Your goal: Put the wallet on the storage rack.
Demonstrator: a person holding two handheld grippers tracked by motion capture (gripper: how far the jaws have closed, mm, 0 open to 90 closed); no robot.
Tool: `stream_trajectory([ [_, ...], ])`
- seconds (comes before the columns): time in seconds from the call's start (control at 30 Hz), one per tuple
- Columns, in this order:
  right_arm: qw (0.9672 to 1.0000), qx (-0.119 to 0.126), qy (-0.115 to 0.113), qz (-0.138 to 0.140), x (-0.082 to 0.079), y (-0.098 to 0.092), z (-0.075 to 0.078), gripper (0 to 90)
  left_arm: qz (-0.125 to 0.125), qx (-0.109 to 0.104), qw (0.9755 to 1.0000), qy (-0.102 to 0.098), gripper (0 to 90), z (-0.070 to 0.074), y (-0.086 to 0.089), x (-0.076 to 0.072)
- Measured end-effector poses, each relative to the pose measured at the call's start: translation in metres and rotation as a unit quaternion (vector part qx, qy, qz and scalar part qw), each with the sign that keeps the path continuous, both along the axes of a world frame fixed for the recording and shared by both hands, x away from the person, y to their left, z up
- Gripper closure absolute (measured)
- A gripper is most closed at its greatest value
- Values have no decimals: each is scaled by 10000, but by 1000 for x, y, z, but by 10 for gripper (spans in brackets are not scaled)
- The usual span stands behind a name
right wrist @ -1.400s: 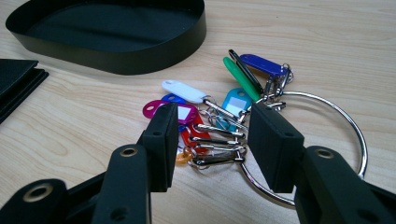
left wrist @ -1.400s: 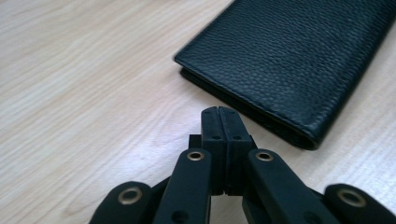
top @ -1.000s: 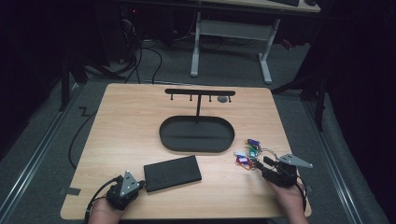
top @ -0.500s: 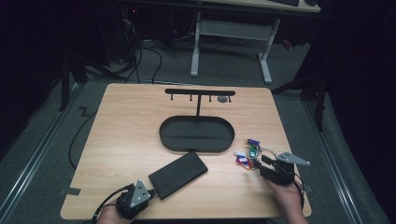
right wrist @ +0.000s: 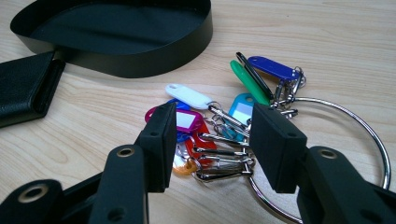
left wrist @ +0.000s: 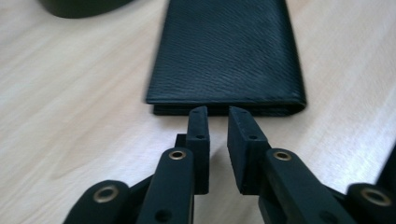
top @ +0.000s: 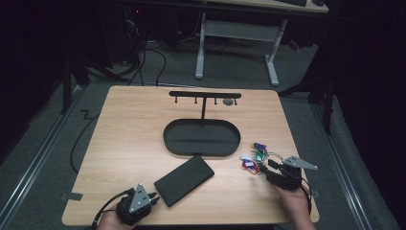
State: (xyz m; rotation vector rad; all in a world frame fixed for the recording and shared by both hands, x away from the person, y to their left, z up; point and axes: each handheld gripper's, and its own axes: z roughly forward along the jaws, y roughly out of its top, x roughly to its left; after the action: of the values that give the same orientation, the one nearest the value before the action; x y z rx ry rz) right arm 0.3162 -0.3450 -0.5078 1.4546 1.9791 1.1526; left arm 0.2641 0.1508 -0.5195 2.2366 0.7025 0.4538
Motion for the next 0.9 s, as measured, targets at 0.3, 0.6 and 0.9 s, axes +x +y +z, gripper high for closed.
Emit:
stream_trajectory([
  [0.3, 10000, 25, 77, -58, -4, -5, -2, 498, 79, -232, 9995, -186, 594, 8, 0, 7],
  [0.6, 9993, 67, 69, -354, -23, -22, -2, 478, -320, -377, 9984, -290, 587, 12, -18, 13],
  [0.9, 9984, -42, 145, -541, -37, -33, -6, 457, -689, -254, 9970, -228, 532, 7, -49, 19],
])
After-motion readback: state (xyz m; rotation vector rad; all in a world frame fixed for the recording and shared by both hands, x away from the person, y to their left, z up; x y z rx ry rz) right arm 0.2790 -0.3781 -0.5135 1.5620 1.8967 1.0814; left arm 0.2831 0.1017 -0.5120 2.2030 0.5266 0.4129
